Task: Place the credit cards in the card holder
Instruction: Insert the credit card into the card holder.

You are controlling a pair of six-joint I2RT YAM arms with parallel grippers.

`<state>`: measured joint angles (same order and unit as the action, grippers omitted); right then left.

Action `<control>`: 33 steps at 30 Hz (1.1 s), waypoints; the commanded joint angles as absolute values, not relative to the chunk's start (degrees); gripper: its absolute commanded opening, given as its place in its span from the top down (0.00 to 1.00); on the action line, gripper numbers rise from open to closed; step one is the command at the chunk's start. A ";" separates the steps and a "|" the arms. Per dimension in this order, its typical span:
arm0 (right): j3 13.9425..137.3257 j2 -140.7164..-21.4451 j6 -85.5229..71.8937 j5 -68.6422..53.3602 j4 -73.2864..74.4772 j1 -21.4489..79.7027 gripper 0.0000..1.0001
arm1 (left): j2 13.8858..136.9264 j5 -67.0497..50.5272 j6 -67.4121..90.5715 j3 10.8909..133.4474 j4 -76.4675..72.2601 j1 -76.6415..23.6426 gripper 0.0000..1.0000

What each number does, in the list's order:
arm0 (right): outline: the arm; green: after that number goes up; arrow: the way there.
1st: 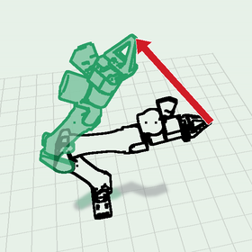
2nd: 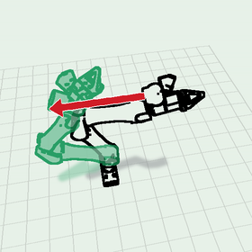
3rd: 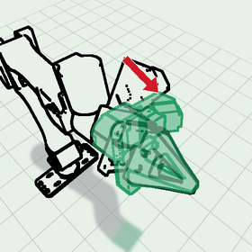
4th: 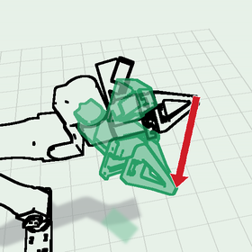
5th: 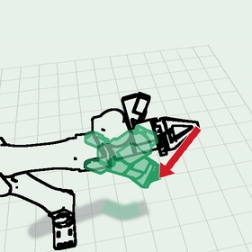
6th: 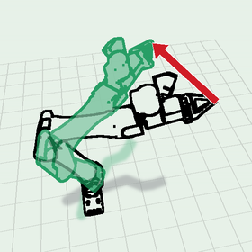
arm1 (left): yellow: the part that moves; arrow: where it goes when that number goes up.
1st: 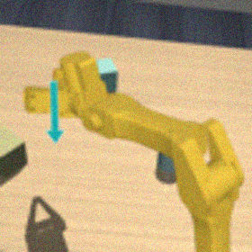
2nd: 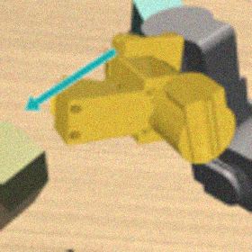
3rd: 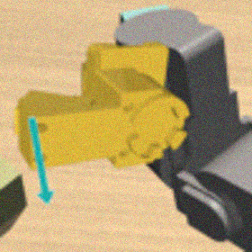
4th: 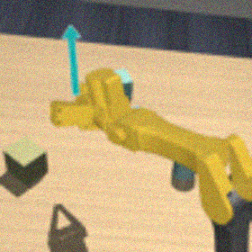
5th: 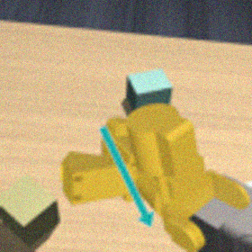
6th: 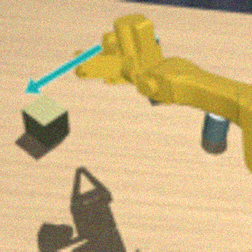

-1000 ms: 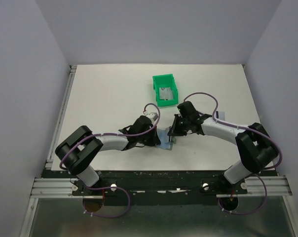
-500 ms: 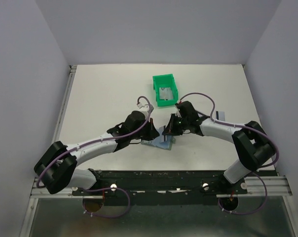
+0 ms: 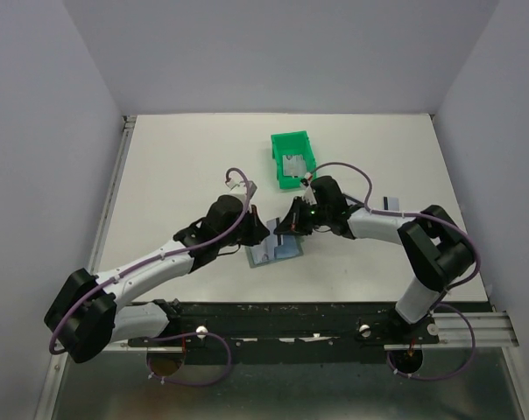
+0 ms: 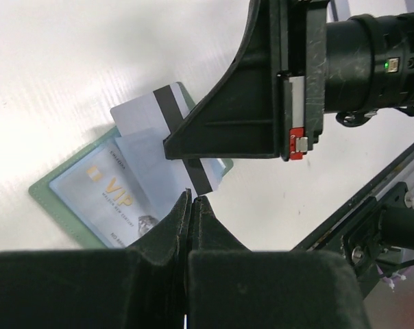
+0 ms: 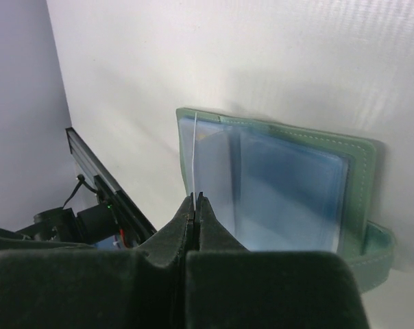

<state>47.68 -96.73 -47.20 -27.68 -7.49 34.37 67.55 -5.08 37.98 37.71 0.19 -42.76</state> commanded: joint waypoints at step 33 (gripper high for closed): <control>53.88 -98.35 -30.85 -33.22 7.73 32.35 1.00 | 70.04 6.33 48.34 27.95 4.49 -40.43 1.00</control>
<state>53.39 -99.57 -35.55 -32.82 2.81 33.28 67.83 3.95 45.34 29.67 4.84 -40.77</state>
